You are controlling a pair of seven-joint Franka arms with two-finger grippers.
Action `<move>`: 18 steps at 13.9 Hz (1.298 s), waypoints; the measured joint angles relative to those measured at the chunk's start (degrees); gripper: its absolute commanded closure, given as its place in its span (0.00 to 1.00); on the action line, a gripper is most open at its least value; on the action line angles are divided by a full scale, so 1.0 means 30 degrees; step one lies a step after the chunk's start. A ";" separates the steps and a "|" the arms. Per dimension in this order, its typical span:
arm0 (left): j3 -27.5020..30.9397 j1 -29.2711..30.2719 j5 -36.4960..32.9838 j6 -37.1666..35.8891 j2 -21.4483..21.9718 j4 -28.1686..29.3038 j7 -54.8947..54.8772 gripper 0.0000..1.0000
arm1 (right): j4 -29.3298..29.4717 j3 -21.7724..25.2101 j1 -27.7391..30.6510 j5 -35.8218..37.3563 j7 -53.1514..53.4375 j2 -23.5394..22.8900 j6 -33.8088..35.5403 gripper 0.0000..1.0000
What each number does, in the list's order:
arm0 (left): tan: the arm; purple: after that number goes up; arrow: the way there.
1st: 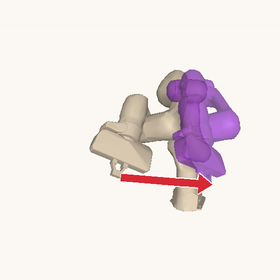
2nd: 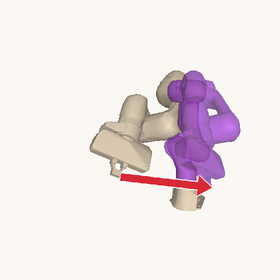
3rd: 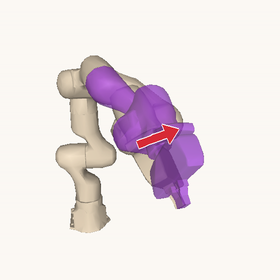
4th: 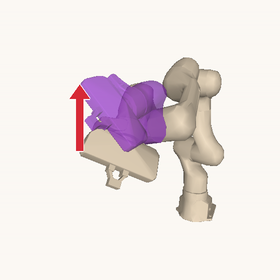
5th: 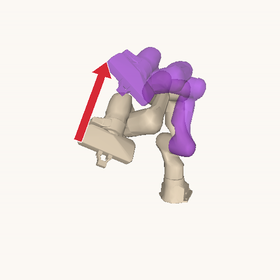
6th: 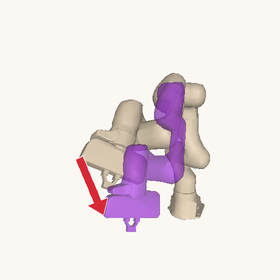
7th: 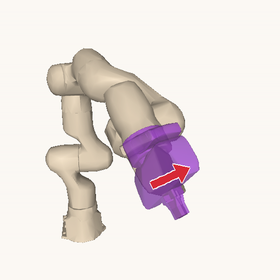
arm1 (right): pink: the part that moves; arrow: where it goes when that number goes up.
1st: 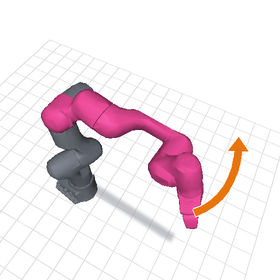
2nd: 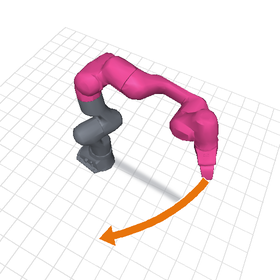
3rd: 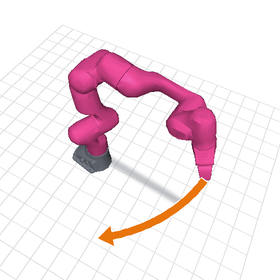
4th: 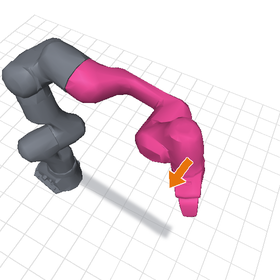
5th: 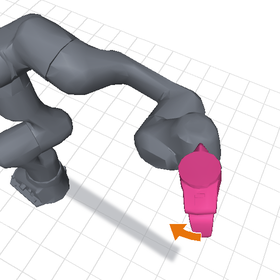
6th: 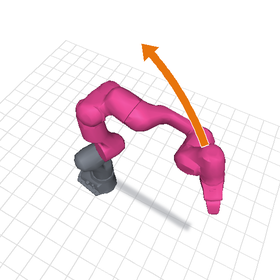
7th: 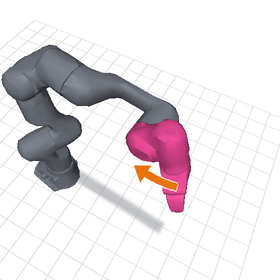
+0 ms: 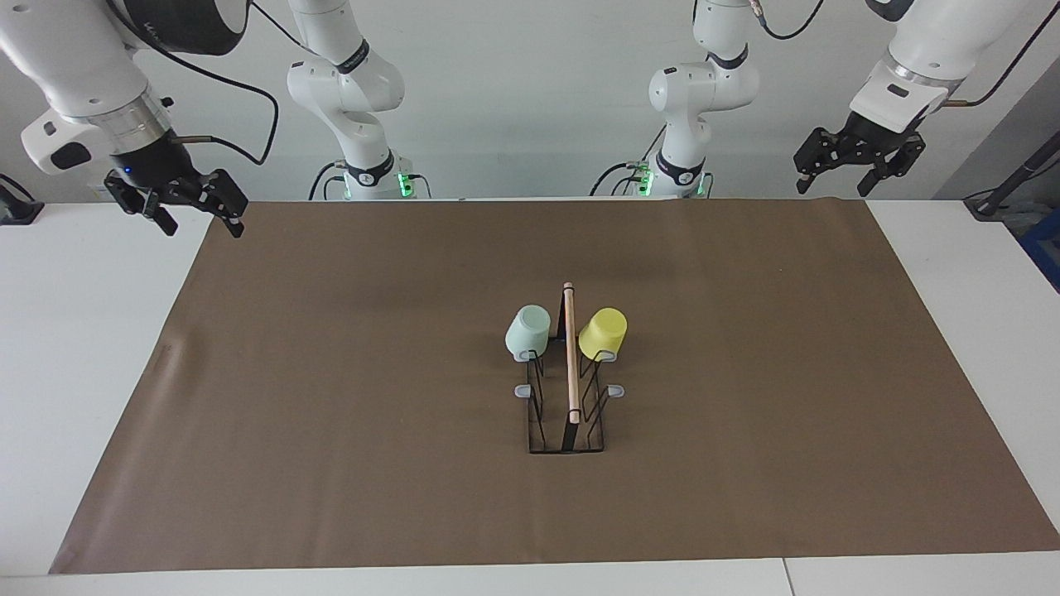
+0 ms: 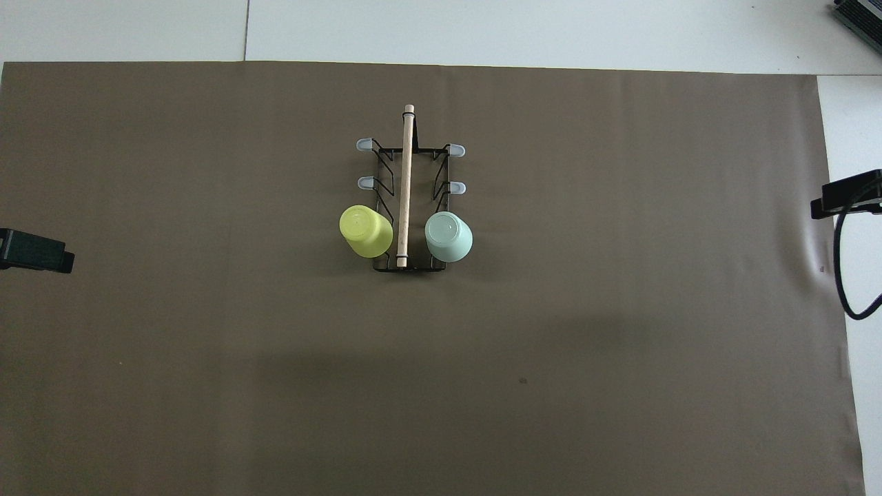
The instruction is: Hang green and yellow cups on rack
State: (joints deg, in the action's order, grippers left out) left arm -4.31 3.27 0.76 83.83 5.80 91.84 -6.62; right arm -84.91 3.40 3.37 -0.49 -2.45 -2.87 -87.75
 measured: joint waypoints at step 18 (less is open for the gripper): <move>0.0019 0.0325 0.0000 0.0009 0.0024 0.0001 -0.0123 0.00 | -0.1860 -0.0787 0.0429 0.0001 -0.0606 0.1299 -0.1328 0.00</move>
State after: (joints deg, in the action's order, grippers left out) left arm -4.25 4.25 0.76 83.86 5.87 91.84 -6.99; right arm -90.49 1.04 4.66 -0.49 -4.27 1.03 -91.74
